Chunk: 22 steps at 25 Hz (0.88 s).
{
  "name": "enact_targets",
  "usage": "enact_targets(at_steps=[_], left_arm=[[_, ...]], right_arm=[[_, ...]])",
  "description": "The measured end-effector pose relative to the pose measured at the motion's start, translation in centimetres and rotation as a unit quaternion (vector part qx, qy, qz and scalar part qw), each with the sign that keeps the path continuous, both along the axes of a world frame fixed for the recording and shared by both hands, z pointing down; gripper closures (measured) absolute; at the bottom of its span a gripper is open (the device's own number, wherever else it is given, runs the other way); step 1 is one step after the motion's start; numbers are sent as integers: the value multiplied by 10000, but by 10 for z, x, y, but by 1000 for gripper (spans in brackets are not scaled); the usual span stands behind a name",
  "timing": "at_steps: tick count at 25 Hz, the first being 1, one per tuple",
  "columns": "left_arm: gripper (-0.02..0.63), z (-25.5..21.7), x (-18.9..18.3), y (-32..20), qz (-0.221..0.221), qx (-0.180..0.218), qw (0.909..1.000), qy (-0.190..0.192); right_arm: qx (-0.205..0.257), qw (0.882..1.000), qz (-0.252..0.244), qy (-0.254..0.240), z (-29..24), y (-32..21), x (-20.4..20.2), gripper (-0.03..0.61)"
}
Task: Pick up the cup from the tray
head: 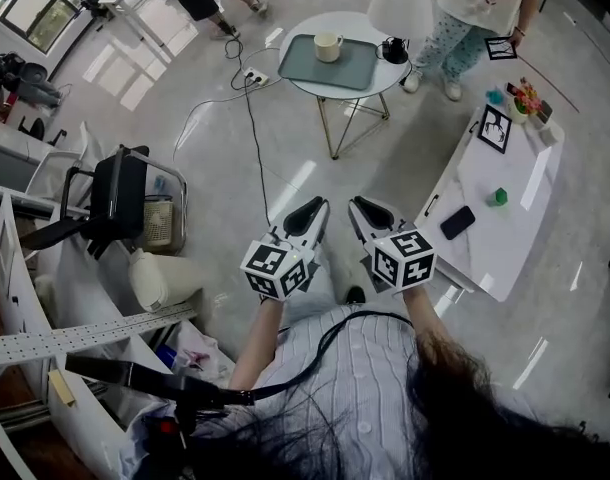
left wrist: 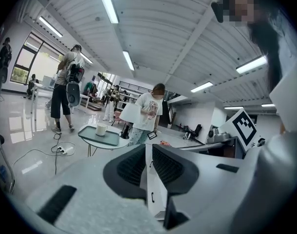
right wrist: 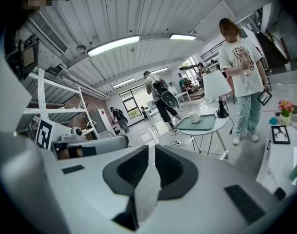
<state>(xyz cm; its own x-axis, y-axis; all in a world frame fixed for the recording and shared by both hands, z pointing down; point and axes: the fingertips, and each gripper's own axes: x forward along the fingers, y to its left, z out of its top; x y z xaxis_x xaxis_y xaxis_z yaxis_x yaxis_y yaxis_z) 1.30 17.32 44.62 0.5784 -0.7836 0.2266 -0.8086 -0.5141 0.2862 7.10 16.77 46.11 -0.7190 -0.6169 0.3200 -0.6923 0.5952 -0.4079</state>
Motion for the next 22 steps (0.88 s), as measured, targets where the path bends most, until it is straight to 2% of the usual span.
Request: enact_targets(at_steps=[8,16,22], left_arm=[[563,1,-32,-83,427,17,9989,-178],[563,2,-91,-165,603,-19,9981,-112],[563,5,-116,-209,826,37,9965,-132]], right_arm=[[-30,9997,210,92,-3,-81,-35,520],[-172,9985,508,98,-1,-167,-85,520],[-223,9967,764,165,-1,-217,-107,520]])
